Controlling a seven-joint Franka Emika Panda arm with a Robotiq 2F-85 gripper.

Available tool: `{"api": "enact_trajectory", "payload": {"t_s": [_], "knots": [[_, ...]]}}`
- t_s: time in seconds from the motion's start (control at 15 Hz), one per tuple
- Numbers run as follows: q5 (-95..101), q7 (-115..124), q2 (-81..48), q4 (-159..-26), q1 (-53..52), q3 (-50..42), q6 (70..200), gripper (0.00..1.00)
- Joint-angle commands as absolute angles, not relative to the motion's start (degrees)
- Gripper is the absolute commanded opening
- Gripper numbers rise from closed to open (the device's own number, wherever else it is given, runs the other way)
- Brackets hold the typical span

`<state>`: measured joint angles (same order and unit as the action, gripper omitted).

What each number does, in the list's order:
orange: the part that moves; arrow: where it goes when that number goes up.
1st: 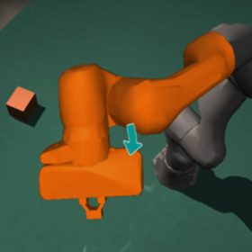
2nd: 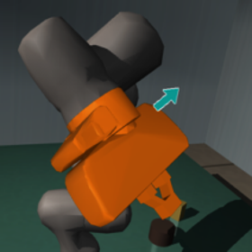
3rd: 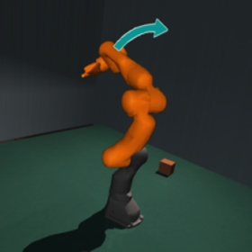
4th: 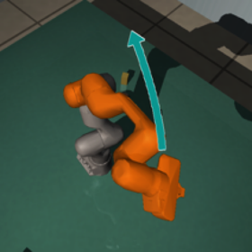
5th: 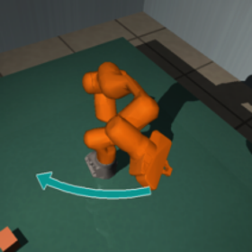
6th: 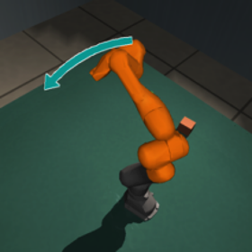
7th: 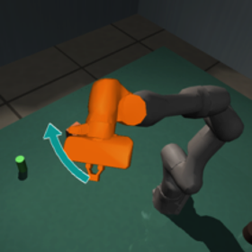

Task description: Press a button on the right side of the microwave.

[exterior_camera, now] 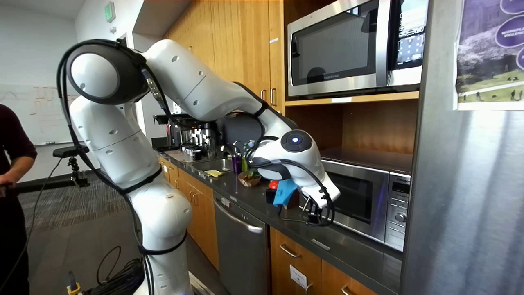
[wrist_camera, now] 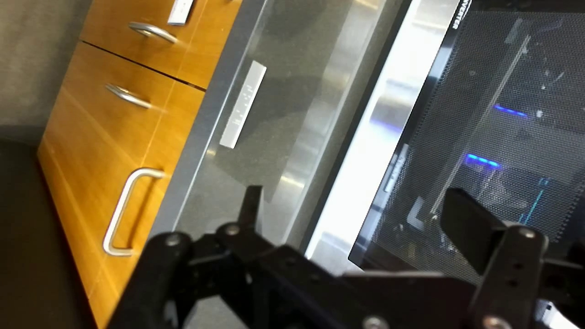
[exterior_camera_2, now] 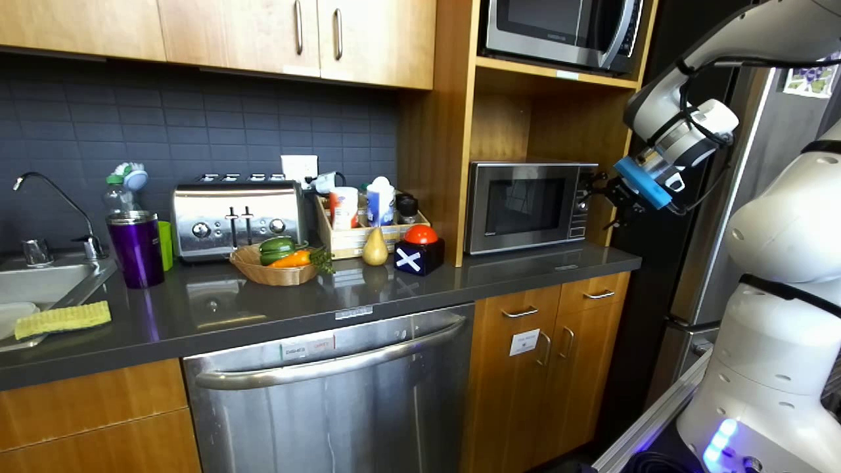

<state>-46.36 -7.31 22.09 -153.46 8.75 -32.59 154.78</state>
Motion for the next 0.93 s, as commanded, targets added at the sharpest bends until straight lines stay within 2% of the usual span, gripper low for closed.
{"api": "enact_trajectory", "payload": {"t_s": [0.0,0.53,0.87], "knots": [[-46.4,-7.3,22.1,-153.5,8.7,-32.6,154.8,1.00],[-46.4,-7.3,22.1,-153.5,8.7,-32.6,154.8,1.00],[-55.3,-9.9,22.1,-154.0,4.5,-33.4,159.3,1.00]]}}
